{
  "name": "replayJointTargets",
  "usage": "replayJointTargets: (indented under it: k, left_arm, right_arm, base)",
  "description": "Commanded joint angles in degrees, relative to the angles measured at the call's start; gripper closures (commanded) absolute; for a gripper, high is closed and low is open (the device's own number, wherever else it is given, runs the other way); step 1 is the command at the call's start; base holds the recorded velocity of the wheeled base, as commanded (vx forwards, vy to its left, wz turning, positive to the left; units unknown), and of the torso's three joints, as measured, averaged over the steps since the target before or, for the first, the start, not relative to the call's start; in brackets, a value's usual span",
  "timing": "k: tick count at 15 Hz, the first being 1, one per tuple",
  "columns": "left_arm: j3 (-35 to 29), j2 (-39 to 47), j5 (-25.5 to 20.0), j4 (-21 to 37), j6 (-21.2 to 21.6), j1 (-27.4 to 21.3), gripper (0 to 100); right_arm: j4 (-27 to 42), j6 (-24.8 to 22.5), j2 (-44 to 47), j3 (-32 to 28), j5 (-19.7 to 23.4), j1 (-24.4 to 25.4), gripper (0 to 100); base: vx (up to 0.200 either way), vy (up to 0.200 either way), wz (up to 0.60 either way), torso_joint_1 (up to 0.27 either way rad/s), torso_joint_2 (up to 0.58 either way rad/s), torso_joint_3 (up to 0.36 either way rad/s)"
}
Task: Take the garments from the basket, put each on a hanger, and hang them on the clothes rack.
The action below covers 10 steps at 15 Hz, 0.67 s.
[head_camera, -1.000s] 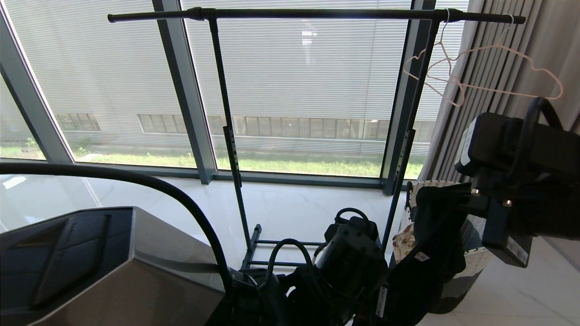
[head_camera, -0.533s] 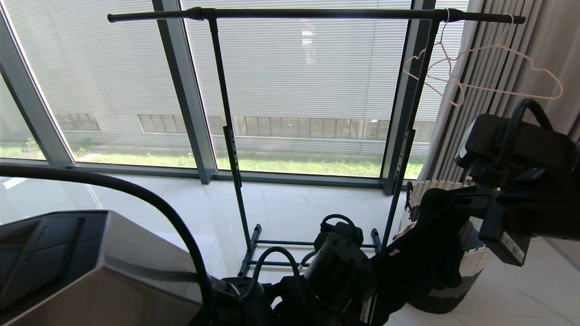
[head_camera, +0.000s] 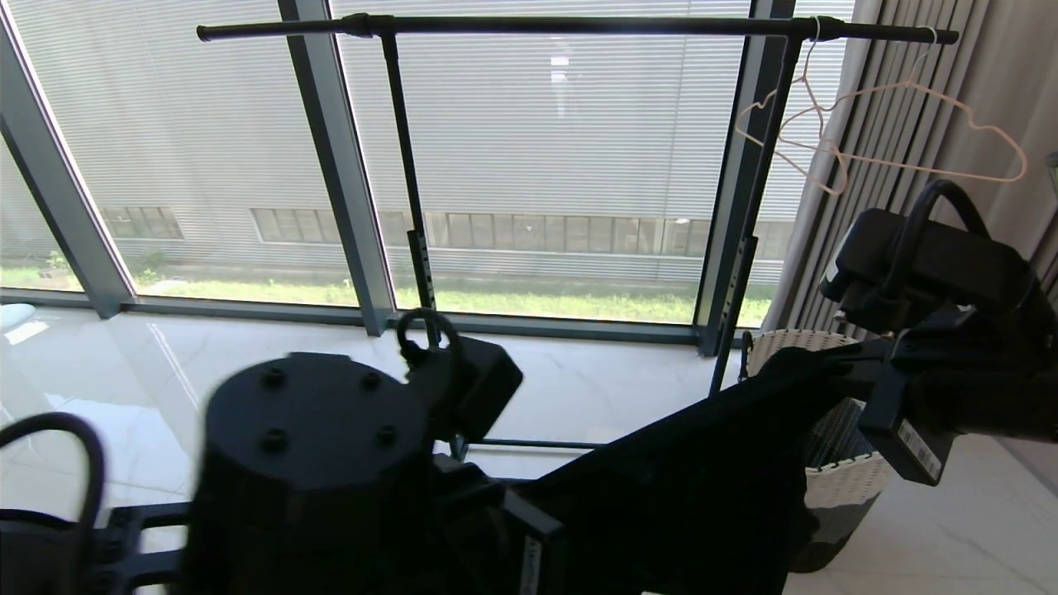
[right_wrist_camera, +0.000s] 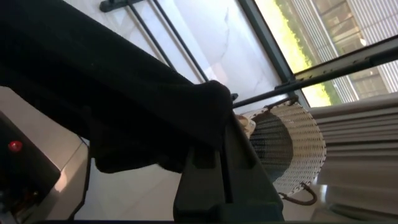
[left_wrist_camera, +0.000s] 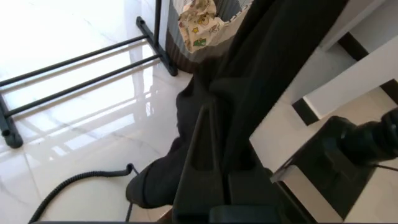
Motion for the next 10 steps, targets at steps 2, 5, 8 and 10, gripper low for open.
replayJointTargets:
  k: [2, 5, 8, 10]
  left_arm:
    - [-0.2, -20.75, -0.67, 12.1, -0.04, 1.7, 100]
    - [-7.67, -19.87, -0.67, 17.81, 1.98, 3.81, 100]
    - [-16.99, -12.92, -0.76, 22.03, 8.84, 7.67, 100]
    - [-24.46, -7.83, -1.64, 22.56, 12.09, 9.87, 100]
  right_arm:
    - [-0.25, -0.2, 0.83, -0.41, -0.04, 0.06, 100]
    - [-2.18, -0.2, 0.56, -0.5, -0.21, 0.06, 100]
    - [-2.18, -0.29, -0.23, -1.99, -0.47, -0.02, 100]
    - [-1.83, -0.29, 0.65, -6.92, -0.56, -0.38, 100]
  base:
    - [0.0, 0.0, 0.0, 0.0, 0.0, 0.0]
    - [0.0, 0.0, 0.0, 0.0, 0.0, 0.0]
    - [0.0, 0.0, 0.0, 0.0, 0.0, 0.0]
    - [0.0, 0.0, 0.0, 0.0, 0.0, 0.0]
